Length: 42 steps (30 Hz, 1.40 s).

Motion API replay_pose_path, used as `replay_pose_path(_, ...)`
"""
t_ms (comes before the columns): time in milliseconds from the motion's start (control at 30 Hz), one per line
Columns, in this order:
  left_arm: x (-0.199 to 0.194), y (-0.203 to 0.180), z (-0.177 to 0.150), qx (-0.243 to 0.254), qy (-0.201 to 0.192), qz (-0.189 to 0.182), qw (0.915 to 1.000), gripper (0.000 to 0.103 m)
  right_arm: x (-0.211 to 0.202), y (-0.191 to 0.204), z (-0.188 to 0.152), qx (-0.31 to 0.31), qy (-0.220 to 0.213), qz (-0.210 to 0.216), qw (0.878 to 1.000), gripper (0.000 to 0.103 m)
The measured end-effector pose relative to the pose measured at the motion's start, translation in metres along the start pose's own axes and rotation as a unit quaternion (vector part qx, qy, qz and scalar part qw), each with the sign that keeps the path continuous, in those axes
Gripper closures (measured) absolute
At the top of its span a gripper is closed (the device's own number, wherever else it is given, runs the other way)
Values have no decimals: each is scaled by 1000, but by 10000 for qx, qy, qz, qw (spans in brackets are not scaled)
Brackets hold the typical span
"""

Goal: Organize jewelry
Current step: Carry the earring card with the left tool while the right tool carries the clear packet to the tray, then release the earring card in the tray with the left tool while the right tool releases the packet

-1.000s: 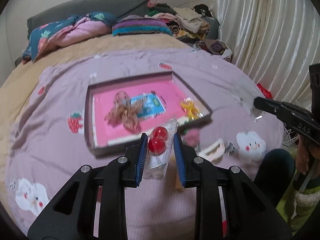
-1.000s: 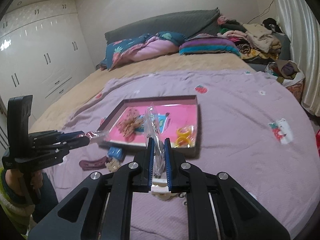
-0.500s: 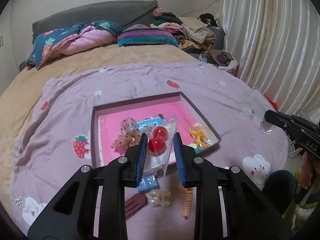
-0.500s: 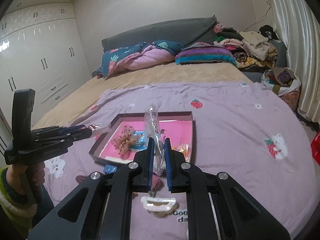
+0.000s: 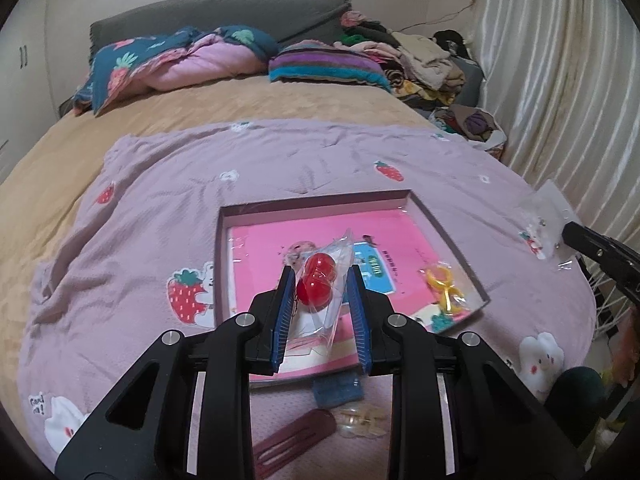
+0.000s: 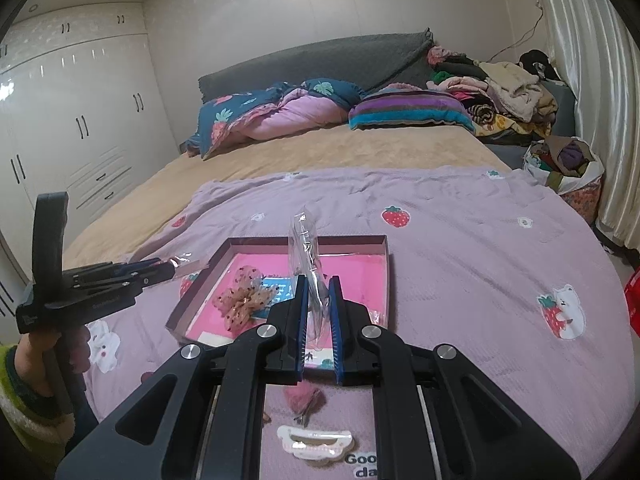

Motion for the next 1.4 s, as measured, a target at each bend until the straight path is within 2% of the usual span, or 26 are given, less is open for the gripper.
replay_pose_path(533, 39, 32, -14, -358, 345, 71, 9987, 84, 50, 2, 6, 59, 316, -70, 9995, 93)
replay_pose_path(1133, 66, 40, -24, -469, 605, 105, 9970, 83, 110, -9, -10, 116, 817, -189, 9964, 93)
replay_pose_path(1400, 68, 42, -29, -469, 662, 138, 9966, 74, 136, -12, -24, 176, 1092, -219, 9936, 93)
Point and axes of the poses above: each gripper's, at about its wrist camera, not at the fingertips, and x roughly the way its jaws point, y to its left, z to its top, the point moved 1 cm from there along x, roughly the way its jaws point, and after that the axes turned 4 degrees about x, right-handed, at the moved point
